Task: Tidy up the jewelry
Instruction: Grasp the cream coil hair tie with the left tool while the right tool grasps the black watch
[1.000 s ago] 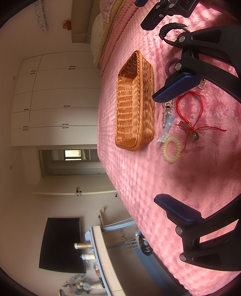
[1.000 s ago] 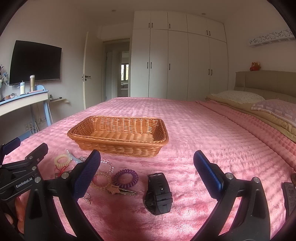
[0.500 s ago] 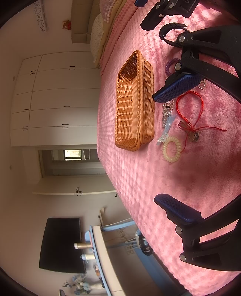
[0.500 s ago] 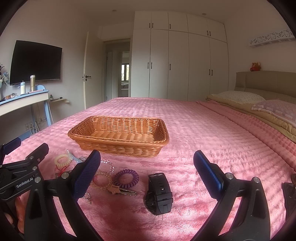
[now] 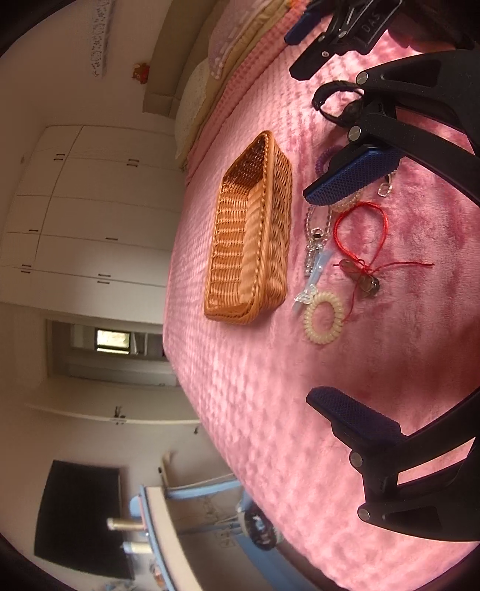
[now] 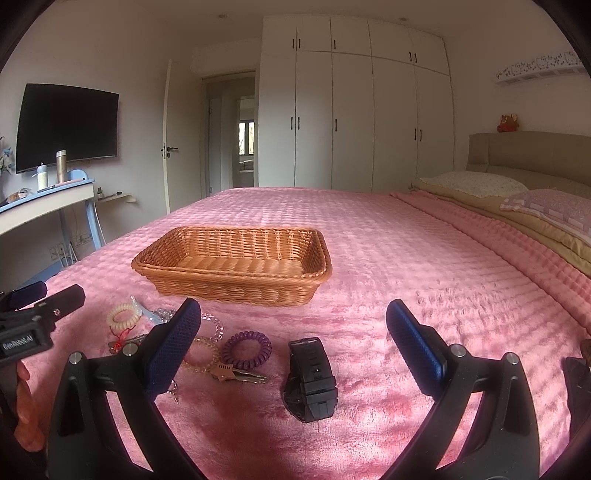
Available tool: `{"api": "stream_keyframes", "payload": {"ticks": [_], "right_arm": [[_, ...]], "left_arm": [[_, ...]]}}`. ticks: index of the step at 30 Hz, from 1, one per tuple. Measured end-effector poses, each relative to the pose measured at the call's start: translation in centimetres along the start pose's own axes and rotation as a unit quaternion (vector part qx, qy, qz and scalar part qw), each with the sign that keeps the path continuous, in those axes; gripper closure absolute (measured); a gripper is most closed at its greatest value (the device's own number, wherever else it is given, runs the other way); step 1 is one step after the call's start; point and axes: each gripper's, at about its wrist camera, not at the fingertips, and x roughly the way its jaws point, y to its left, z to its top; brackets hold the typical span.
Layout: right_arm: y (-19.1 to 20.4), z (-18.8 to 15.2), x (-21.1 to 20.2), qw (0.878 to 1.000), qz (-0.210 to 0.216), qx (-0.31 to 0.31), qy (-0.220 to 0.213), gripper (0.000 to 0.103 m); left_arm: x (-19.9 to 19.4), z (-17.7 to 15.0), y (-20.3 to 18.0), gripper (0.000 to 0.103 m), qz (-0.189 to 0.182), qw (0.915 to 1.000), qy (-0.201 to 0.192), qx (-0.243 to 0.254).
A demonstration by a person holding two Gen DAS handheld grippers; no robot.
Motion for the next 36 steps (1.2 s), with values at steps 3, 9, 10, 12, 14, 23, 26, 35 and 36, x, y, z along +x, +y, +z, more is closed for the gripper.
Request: {"api": "stream_keyframes", "payload": {"ticks": [3,9,10,12,14,23,26,35,36], "right_arm": [[-0.8,-0.1,0.0,1.0,0.012,0.005,0.012,0.008],[-2.4,-0.4,-0.4,0.999,0.031,0.016,0.033,0.017],[-2.6,-0.5,-0.4,0.999,0.032,0.015,0.038,0.02],[-3.0,-0.7,-0.4,0.998,0.037,0.015,0.045,0.024],[-3.1,-0.9,-0.3,0.998,0.034,0.003,0.059,0.03],[-2.7,-2.4,-0.3,0.995,0.023,-0.002,0.098,0.045],[-2.3,-2.3,1.1,0.992,0.01,-0.009,0.129,0.048],[-2.5,-2.2,3.4,0.986,-0.026,-0.014,0.162,0.07],[-2.9,-2.1,3.8,0.986,-0.029,-0.005,0.165,0.07]], "left_arm": [[-0.4,0.6,1.6,0.008,-0.041,0.999,0.017,-0.009],[0.9,0.4,3.6,0.023,-0.056,0.996,0.061,-0.034],[1.5,0.5,4.2,0.025,-0.058,0.9945,0.074,-0.048],[2.5,0.4,5.7,0.034,-0.066,0.9896,0.098,-0.081],[3.5,0.2,6.9,0.044,-0.072,0.985,0.115,-0.107],[7.5,1.7,6.9,0.056,-0.05,0.9826,0.16,-0.08],[8.7,1.8,7.2,0.058,-0.045,0.9805,0.175,-0.077],[9.9,1.2,7.4,0.058,-0.063,0.9788,0.183,-0.067],[10.0,1.2,7.1,0.058,-0.064,0.9792,0.183,-0.061]]}}
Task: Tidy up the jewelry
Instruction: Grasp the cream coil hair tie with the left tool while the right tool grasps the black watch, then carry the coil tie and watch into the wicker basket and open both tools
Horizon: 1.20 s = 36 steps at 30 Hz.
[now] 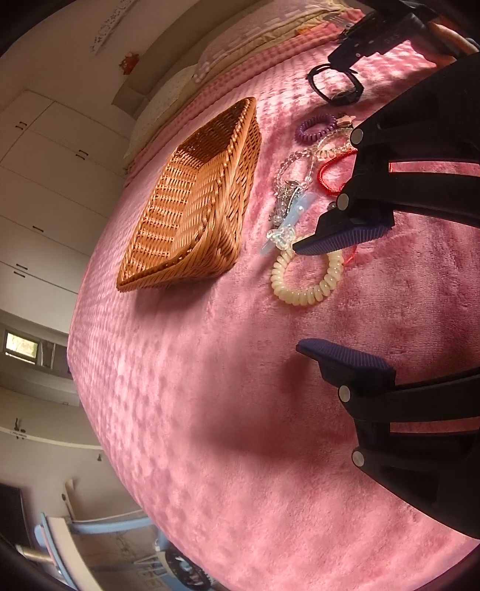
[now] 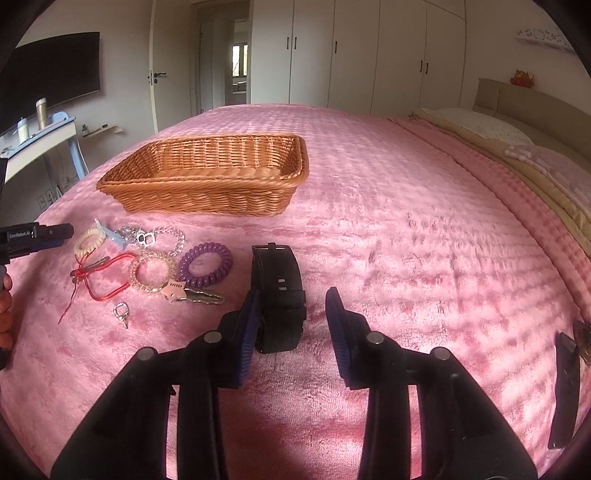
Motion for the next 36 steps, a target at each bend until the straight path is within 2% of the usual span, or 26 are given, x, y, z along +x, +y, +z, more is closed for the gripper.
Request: {"api": "stream_keyframes", "payload": {"ticks": [4,8,15,17,20,23,26,27,28,29,31,36], "right_arm": [[-1.9,0.9,2.2,0.999,0.007,0.035,0.033,0.07],[-3.2,0.9,3.9,0.996,0.014,0.062,0.064,0.07],[-6.0,0.6,4.1,0.992,-0.008,0.104,0.069,0.07],[-6.5,0.5,4.2,0.992,-0.001,0.107,0.072,0.07],[-6.5,0.5,4.8,0.991,0.012,0.106,0.085,0.07],[-5.8,0.7,5.7,0.99,0.017,0.092,0.106,0.07],[-5.8,1.0,6.0,0.99,0.021,0.092,0.108,0.071],[-5.9,1.1,6.1,0.99,0.026,0.091,0.108,0.074],[-5.8,1.1,6.1,0.99,0.025,0.087,0.11,0.086],[-5.7,1.0,6.0,0.99,0.024,0.083,0.108,0.09],[-5.5,0.9,5.6,0.991,0.034,0.076,0.108,0.092],[-6.1,0.2,4.8,0.985,0.082,0.097,0.118,0.092]], "left_arm": [[0.5,-0.1,-0.4,0.058,0.002,0.9999,0.008,0.013],[0.7,-0.1,0.1,0.058,-0.01,0.9999,0.012,0.002],[1.3,0.2,1.5,0.058,-0.045,0.9982,0.025,-0.032],[1.7,0.4,1.1,0.058,-0.042,0.9984,0.028,-0.025],[2.4,0.5,0.1,0.06,-0.009,0.9994,0.034,-0.005],[2.8,0.4,-1.0,0.069,0.035,0.9986,0.034,0.022],[2.9,0.3,-1.7,0.088,0.064,0.9964,0.031,0.046],[2.8,0.2,-1.8,0.093,0.066,0.9961,0.029,0.051],[2.6,0.1,-2.0,0.094,0.067,0.9958,0.026,0.055],[2.4,0.0,-2.1,0.094,0.064,0.9959,0.023,0.059],[1.7,-0.1,-2.3,0.094,0.047,0.9967,0.012,0.066],[-0.4,-0.4,-3.1,0.094,-0.009,0.9974,-0.021,0.069]]}}
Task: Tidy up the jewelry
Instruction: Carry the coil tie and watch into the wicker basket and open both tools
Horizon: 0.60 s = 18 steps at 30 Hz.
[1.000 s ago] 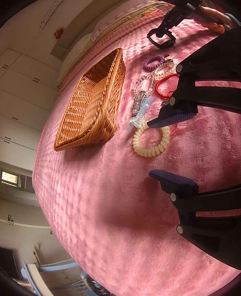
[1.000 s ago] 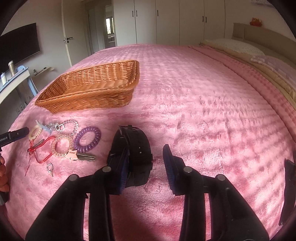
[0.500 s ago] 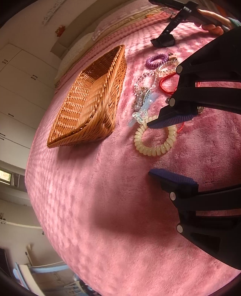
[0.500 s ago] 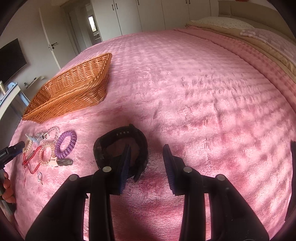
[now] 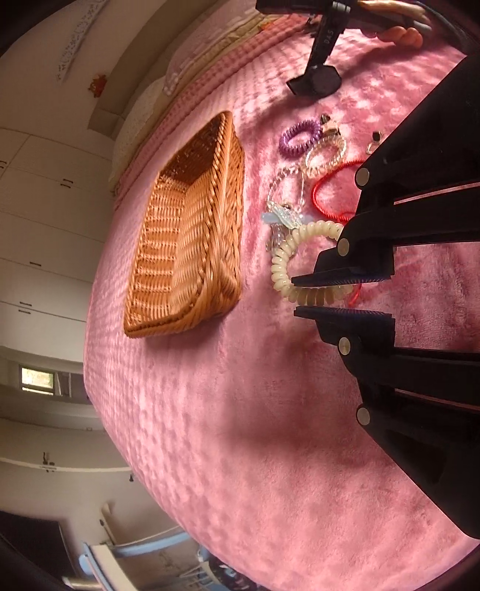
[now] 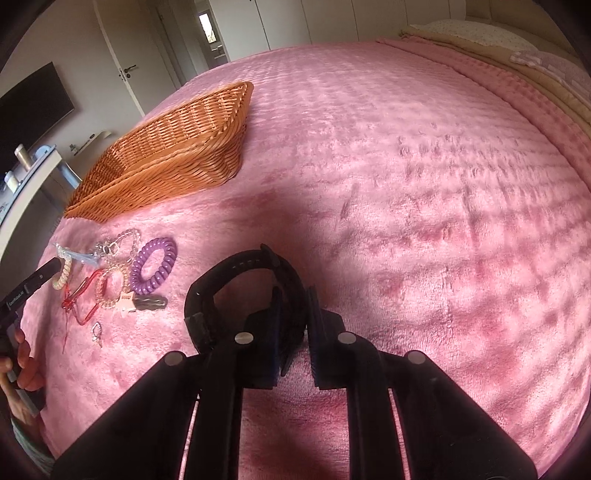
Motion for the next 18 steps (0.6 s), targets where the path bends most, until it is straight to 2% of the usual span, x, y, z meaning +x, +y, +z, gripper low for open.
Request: {"api": "stream_keyframes", "payload": {"ticks": [11,14,18], "right_arm": [[2.5,-1.0,-3.7,0.999,0.044,-0.007,-0.029,0.092],[3.5,0.2,-5.4,0.997,0.061,-0.012,-0.048,0.092],[5.7,3.5,-7.2,0.994,0.073,-0.027,-0.077,0.092]], "left_arm": [[-4.2,0.1,-1.0,0.094,-0.06,0.9968,-0.052,-0.007],[-5.1,0.9,-1.3,0.094,-0.066,0.9957,-0.062,-0.014],[-6.2,3.4,-2.3,0.094,-0.053,0.9957,-0.075,-0.011]]}}
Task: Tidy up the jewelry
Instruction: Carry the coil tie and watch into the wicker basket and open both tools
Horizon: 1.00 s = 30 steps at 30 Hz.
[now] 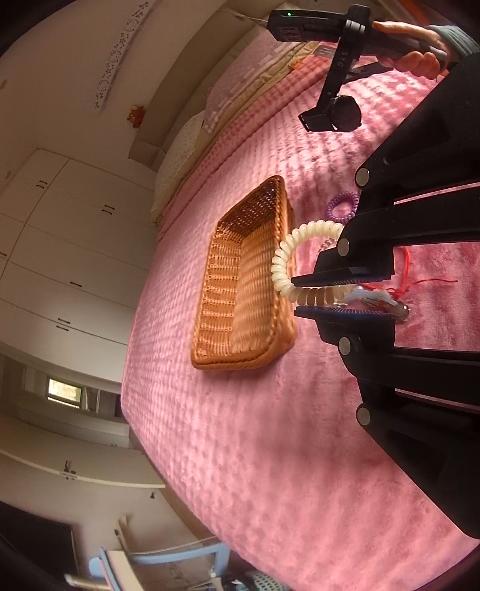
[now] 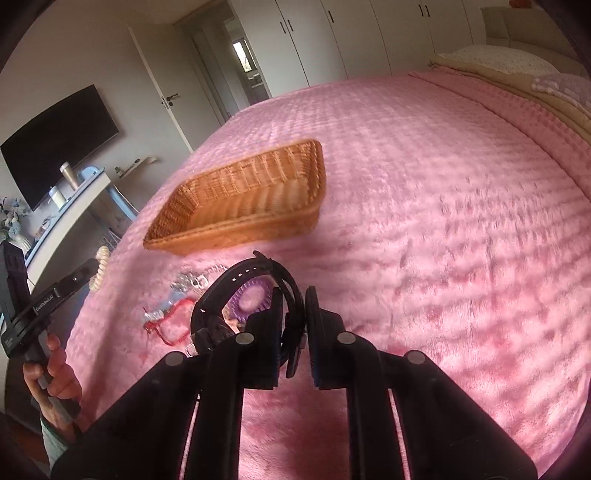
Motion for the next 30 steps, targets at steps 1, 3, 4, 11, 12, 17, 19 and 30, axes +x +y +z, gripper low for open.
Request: {"api": "stream_keyframes", "payload": {"ticks": [1,3,4,11,12,17,19,30], "right_arm": [[0.6,1.2,0.1,1.0,0.002,-0.005,-0.008,0.092],[1.7,3.7,0.9,1.0,0.001,-0.014,-0.02,0.092],[2.1,4.9,1.5,1.0,0.002,-0.016,-0.025,0.093],[3.7,11.0,10.0,1.0,0.002,-0.009,0.003,0.093],[3.7,11.3,11.3,1.0,-0.001,-0.006,0.012,0.092],[3.0,12.0,17.3,0.998,-0.016,0.005,0.066,0.092],[2.7,11.8,18.9,0.996,-0.022,0.004,0.082,0.092],[2.3,11.1,20.6,0.994,-0.031,-0.002,0.104,0.089]], "left_arm": [[-0.1,0.9,-0.4,0.094,0.004,1.0,-0.005,0.003],[0.3,2.8,-1.1,0.094,0.017,0.9997,-0.013,0.008],[0.7,3.7,-1.4,0.094,0.025,0.9996,-0.011,0.008],[7.0,7.9,-0.8,0.094,0.057,0.9982,0.016,-0.008],[8.2,8.1,-0.6,0.094,0.056,0.9982,0.02,-0.012],[13.9,8.2,0.2,0.094,0.066,0.9964,0.052,-0.014],[15.5,7.8,0.6,0.094,0.068,0.9956,0.063,-0.015],[18.3,6.2,1.1,0.092,0.071,0.9917,0.107,-0.006]]}}
